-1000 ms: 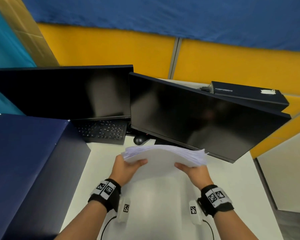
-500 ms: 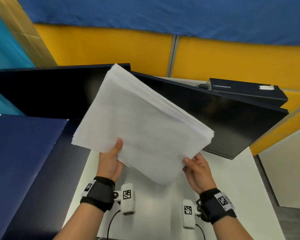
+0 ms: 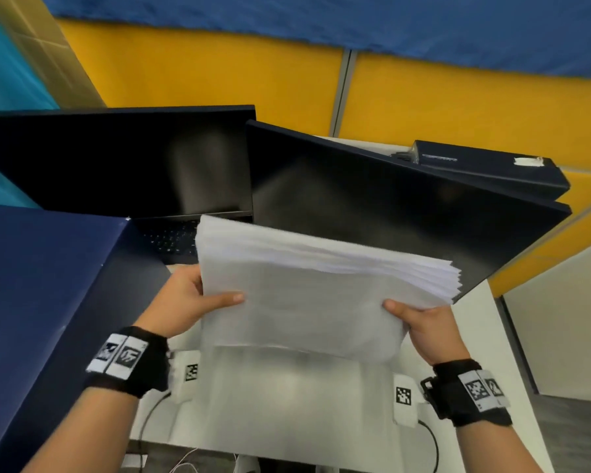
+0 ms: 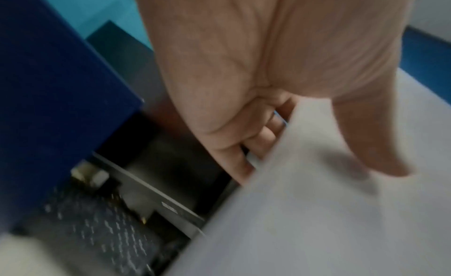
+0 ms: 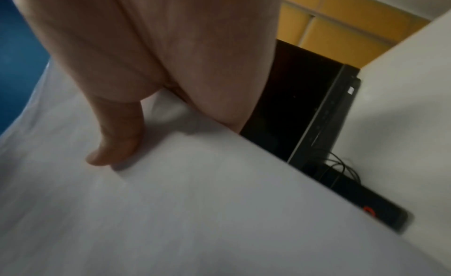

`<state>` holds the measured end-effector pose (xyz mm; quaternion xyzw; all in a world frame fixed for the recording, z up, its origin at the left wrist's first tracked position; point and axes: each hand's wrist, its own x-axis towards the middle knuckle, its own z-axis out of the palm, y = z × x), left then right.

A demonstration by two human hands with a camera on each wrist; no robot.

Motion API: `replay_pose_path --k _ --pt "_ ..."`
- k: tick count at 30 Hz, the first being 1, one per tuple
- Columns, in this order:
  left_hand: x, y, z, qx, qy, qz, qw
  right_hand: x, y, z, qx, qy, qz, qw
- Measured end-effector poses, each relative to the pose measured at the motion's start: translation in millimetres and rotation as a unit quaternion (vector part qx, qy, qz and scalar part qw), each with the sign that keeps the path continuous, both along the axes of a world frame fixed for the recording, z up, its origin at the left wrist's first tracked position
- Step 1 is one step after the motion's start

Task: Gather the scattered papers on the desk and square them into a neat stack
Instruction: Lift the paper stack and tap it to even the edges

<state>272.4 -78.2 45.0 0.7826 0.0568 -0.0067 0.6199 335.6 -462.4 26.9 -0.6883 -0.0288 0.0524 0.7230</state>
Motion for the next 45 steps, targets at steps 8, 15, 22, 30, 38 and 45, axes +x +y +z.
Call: replay_pose_path --k 8,15,22,30,38,45 --pt "-11.7 -49.9 -55.9 0.069 -0.085 0.101 0.989 -14.9 -2.7 -31.8 -0.13 -0.065 -0.058 0.988" --pt "-21.9 -57.0 -116.8 0.03 0.08 0.086 0.993 -32.0 -23.2 -89.3 -0.161 0.051 0.009 0.986" --pt "-5.5 -53.4 -89.3 0.027 -0.013 0.145 0.989 -23.5 -15.3 -60.6 -0.147 0.002 -0.067 0.987" --pt "2.8 -52.9 -124.2 0.109 0.085 0.089 0.986 -17.6 -23.7 -88.6 -0.198 0.031 -0.028 0.979" --pt "-2.4 -55.5 -124.0 0.042 0.072 0.17 0.982 -15.2 -14.8 -92.1 -0.184 0.052 -0.071 0.979" --pt "-5.6 -77.4 -112.9 -0.033 0.043 0.204 0.977 -19.0 -2.8 -86.6 -0.108 0.091 -0.097 0.985"
